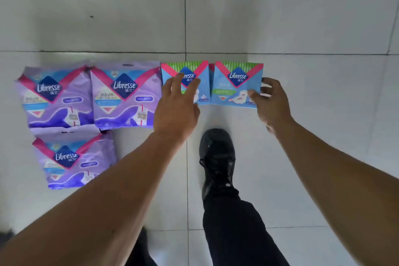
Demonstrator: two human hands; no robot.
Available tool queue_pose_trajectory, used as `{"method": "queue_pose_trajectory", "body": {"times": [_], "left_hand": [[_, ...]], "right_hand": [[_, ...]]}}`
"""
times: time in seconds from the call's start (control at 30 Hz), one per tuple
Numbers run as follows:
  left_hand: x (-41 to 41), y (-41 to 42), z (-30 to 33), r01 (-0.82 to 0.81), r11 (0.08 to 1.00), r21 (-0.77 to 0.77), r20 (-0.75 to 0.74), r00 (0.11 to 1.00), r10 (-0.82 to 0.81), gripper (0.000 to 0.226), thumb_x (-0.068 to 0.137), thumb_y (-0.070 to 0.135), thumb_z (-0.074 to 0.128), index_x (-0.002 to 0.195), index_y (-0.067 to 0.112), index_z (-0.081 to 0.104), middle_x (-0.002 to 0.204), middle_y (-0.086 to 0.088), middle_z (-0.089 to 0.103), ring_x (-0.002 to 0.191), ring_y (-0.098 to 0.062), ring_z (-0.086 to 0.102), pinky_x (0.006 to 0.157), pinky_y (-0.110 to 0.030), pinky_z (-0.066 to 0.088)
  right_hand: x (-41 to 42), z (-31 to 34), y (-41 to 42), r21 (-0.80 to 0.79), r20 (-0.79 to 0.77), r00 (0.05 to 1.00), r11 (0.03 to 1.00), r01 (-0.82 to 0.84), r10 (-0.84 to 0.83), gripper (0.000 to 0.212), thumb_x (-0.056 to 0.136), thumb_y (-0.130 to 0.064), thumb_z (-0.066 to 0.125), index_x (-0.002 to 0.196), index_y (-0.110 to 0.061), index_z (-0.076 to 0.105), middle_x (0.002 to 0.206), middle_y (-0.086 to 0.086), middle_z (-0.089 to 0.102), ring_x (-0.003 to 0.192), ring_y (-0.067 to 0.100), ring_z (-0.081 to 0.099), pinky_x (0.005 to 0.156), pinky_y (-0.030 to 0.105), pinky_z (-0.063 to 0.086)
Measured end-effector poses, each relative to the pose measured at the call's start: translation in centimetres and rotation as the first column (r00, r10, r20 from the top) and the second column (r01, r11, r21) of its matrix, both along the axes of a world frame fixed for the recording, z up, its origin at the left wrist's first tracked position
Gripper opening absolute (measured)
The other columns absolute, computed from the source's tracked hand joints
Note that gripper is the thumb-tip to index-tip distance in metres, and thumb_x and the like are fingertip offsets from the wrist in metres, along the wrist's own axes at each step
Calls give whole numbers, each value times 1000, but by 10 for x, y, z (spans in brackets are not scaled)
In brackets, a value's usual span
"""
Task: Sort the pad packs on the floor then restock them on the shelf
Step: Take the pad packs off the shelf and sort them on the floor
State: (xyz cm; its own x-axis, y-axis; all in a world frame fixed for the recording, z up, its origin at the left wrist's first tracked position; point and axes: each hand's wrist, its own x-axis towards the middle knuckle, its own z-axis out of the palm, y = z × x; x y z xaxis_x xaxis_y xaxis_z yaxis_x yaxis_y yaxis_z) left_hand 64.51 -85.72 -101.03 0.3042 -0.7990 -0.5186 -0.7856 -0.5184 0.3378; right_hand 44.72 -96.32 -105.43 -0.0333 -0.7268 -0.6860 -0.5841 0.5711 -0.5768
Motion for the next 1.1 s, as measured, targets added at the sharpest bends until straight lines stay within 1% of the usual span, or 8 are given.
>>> {"method": "queue_pose_trajectory", "body": {"times": [0.17, 0.4, 0.5, 0.57, 0.67, 0.8, 0.97, 1.1], "left_hand": [[2, -6, -17, 61, 998, 30, 0, 998, -61, 60, 94, 22, 56, 149, 27, 32, 157, -7, 20, 144, -29, 17, 93, -47, 48], [-2, -8, -19, 59, 993, 100, 11, 998, -61, 59, 96, 26, 54, 149, 28, 28, 159, -5, 14, 146, -27, 11, 91, -46, 50], [-4, -7, -10, 53, 993, 110, 1, 999, -54, 62, 96, 27, 53, 151, 27, 25, 160, -5, 11, 147, -26, 9, 91, -46, 50], [-5, -5, 3, 34, 996, 79, -2, 999, -34, 60, 96, 26, 53, 150, 26, 28, 159, -6, 15, 146, -25, 12, 90, -44, 50], [1, -2, 41, 5, 1000, 31, 11, 1000, -6, 55, 96, 26, 51, 148, 24, 32, 155, -6, 25, 141, -26, 22, 91, -44, 48], [19, 13, 120, -9, 999, -33, 67, 998, 11, 48, 95, 30, 49, 141, 19, 42, 143, -8, 42, 129, -30, 38, 91, -44, 45], [54, 73, 252, -91, 987, -129, 95, 990, 104, 41, 94, 28, 50, 133, 17, 50, 130, -8, 53, 115, -31, 50, 82, -43, 45], [90, 156, 340, -206, 959, -195, 112, 967, 230, 40, 94, 30, 53, 132, 17, 52, 131, -8, 56, 115, -31, 52, 84, -42, 47]], "right_hand": [[4, -17, 0, 8, -18, 997, 997, -71, 71, 42, 90, -25, 68, 129, -18, 52, 106, -5, 62, 83, 5, 63, 67, 20, 50], [6, -12, -4, 45, -87, 979, 983, -181, 184, 46, 93, -30, 64, 134, -17, 47, 116, -4, 60, 98, 13, 64, 66, 18, 49], [7, 1, -5, 74, -139, 961, 970, -232, 240, 52, 95, -31, 61, 140, -16, 42, 131, 2, 57, 111, 18, 60, 78, 24, 48], [10, 20, -2, 22, -228, 909, 935, -353, 349, 51, 96, -30, 58, 142, -15, 42, 134, 5, 54, 117, 21, 55, 88, 27, 44], [23, 70, 10, -97, -331, 760, 780, -618, 560, 44, 97, -29, 53, 139, -15, 46, 134, 7, 53, 120, 26, 50, 95, 35, 42], [56, 163, 40, -190, -452, 520, 492, -850, 724, 40, 95, -28, 52, 133, -13, 53, 130, 10, 56, 113, 33, 53, 85, 43, 47], [111, 297, 105, -257, -553, 353, 248, -934, 755, 47, 87, -38, 39, 119, -12, 63, 115, 10, 65, 99, 34, 62, 69, 41, 53], [159, 388, 171, -316, -586, 283, 107, -943, 759, 49, 88, -41, 38, 122, -17, 63, 121, 6, 64, 107, 30, 60, 79, 42, 50]]}}
